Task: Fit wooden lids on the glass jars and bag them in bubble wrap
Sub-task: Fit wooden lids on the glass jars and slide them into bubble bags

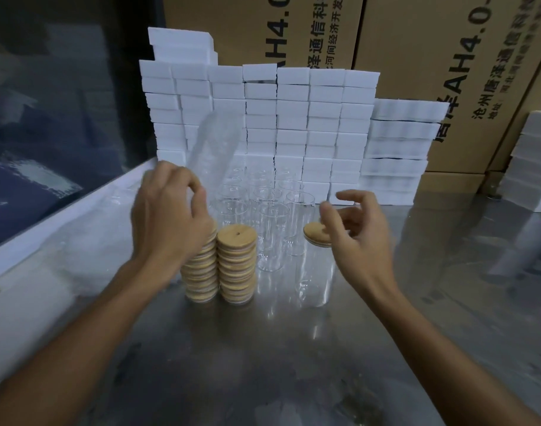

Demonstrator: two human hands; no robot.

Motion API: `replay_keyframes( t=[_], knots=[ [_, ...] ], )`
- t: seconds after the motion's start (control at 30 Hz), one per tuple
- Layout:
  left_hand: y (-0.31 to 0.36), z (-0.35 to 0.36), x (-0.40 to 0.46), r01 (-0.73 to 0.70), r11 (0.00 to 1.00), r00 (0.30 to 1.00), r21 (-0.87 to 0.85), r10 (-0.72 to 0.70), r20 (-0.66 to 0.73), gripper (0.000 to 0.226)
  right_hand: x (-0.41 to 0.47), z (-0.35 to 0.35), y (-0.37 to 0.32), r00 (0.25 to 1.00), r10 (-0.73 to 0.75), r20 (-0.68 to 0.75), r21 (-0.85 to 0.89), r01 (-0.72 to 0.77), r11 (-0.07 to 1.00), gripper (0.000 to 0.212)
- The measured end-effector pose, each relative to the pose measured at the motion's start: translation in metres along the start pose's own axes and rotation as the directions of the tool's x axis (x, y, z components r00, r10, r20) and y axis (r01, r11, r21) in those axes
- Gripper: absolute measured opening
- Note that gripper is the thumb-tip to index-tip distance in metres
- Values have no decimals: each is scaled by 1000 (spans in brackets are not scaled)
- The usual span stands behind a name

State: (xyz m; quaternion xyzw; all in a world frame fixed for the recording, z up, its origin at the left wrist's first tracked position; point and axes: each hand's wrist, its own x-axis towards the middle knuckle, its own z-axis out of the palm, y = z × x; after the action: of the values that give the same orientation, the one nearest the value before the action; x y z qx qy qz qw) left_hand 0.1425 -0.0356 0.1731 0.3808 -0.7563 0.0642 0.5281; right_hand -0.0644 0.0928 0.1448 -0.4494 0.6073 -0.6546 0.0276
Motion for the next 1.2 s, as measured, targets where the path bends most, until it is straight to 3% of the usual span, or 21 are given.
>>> replay_keyframes(
  t=[0.1, 0.17, 0.23, 0.33, 0.4, 0.47, 0.53, 0.57, 0.63, 0.7, 0.73, 0.8, 0.9, 1.03, 1.13, 1.2],
  knots=[
    [33, 0, -22, -159, 984, 986, -83, 162, 37, 3, -2, 11, -20, 963, 152, 223, 48, -167, 985, 63],
    [49, 3, -37, -246, 962, 964, -118, 256, 78, 2, -3, 17, -26, 911, 265, 316, 41, -292, 955, 72],
    [60, 8, -52, -306, 938, 934, -165, 329, 136, 4, -1, 22, -27, 884, 333, 327, 32, -363, 931, 55],
    [65, 17, -69, -347, 913, 892, -213, 391, 226, 6, 3, 25, -22, 905, 341, 253, 79, -370, 926, 13],
    [64, 22, -76, -357, 909, 861, -217, 410, 300, 8, 6, 22, -19, 908, 341, 242, 151, -382, 912, 8],
    [62, 27, -80, -261, 932, 845, -251, 346, 407, 10, 7, 18, -15, 915, 322, 242, 150, -363, 919, 9],
    [62, 30, -79, -14, 933, 856, -361, 198, 477, 12, 7, 15, -10, 924, 287, 254, 107, -321, 941, 8],
    [63, 30, -76, 138, 885, 869, -444, 107, 482, 14, 6, 14, -7, 926, 262, 273, 82, -294, 952, 6],
    [69, 29, -64, 429, 686, 859, -588, -107, 501, 22, 3, 13, -3, 922, 194, 336, 2, -207, 978, 5],
    [72, 29, -50, 636, 503, 760, -585, -275, 589, 41, 0, 13, -1, 909, 122, 399, -77, -99, 992, 7],
    [73, 29, -44, 695, 475, 707, -539, -316, 633, 50, -2, 13, 0, 899, 79, 431, -114, -32, 993, 6],
    [75, 30, -38, 749, 496, 636, -440, -352, 687, 52, -5, 14, 1, 876, -14, 482, -180, 115, 977, 11],
    [74, 37, -37, 793, 472, 580, -385, -391, 715, 30, -4, 13, 4, 854, -92, 512, -221, 234, 947, 25],
    [73, 46, -39, 812, 442, 561, -381, -414, 716, 16, -9, 7, 9, 801, -125, 585, -199, 291, 936, 30],
    [71, 52, -45, 826, 435, 533, -359, -393, 749, 15, -10, 1, 10, 929, -190, 317, -127, 240, 962, 41],
    [69, 57, -51, 835, 451, 501, -316, -382, 777, 14, -5, -1, 16, 977, -109, 181, -127, 134, 983, 34]
  ],
)
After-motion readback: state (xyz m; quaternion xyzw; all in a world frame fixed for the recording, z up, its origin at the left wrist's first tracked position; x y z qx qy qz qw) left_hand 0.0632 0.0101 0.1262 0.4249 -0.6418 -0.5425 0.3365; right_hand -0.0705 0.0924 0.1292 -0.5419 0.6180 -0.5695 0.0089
